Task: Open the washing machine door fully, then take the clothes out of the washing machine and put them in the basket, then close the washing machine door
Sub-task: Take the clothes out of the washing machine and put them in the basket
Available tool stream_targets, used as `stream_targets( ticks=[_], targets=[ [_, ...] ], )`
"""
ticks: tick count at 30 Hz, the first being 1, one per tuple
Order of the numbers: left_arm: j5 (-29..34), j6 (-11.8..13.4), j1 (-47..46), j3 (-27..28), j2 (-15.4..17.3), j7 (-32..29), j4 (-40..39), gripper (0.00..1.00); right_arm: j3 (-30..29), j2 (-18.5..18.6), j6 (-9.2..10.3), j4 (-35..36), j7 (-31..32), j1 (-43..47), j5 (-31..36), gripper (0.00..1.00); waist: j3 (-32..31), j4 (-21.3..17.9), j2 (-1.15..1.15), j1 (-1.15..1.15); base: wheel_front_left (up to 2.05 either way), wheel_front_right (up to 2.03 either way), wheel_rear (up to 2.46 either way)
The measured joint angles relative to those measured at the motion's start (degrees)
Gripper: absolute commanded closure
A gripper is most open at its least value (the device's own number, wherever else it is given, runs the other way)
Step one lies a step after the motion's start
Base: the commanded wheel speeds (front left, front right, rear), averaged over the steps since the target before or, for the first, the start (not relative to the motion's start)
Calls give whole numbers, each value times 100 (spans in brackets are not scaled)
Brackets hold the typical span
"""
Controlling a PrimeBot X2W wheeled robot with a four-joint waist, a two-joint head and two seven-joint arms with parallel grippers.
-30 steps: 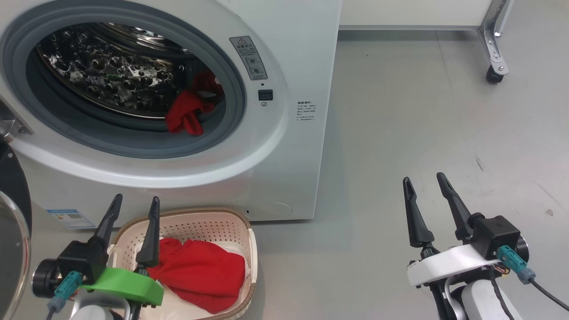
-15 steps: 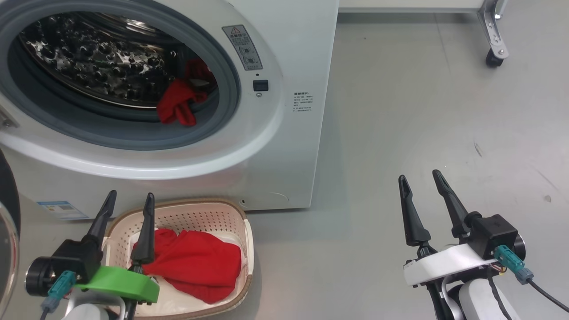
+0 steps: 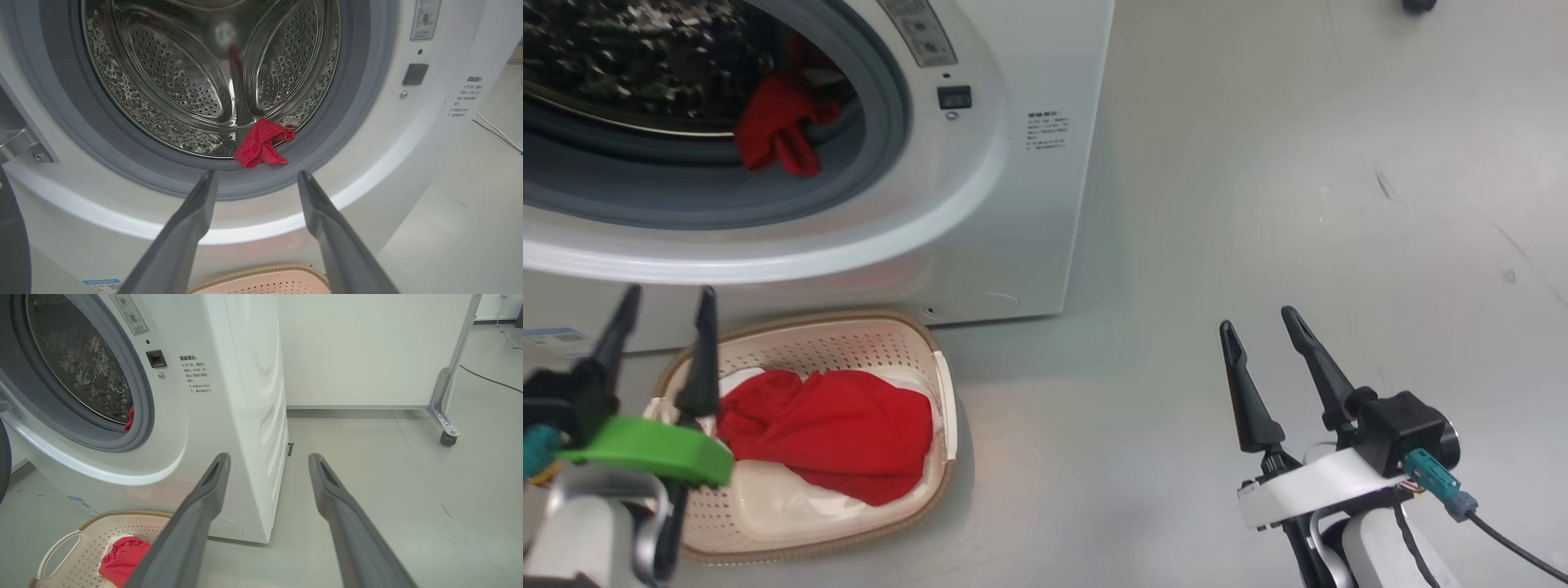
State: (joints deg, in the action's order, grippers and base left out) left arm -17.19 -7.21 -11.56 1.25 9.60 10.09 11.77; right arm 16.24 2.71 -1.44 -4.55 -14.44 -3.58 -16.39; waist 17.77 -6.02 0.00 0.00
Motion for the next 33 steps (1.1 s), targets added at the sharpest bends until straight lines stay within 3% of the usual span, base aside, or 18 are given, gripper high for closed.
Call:
stream_targets(
  ticks=[12, 24, 33],
  targets=[
    [-508, 0, -1307, 442, 569, -936, 211, 0, 416, 2, 18, 144, 0, -474, -107, 0, 768, -479, 0, 0, 0, 0, 0],
    [-676, 0, -2641, 445, 1007, -2028, 768, 0, 641, 2, 214, 240, 0, -777, -229, 0, 1346, -1091, 0, 0, 0, 0, 0],
    [-676, 13, -3370, 487, 1213, -2455, 1251, 0, 812, 1, 363, 260, 0, -899, -422, 0, 1632, -1481, 0, 0, 0, 0, 0]
  ],
)
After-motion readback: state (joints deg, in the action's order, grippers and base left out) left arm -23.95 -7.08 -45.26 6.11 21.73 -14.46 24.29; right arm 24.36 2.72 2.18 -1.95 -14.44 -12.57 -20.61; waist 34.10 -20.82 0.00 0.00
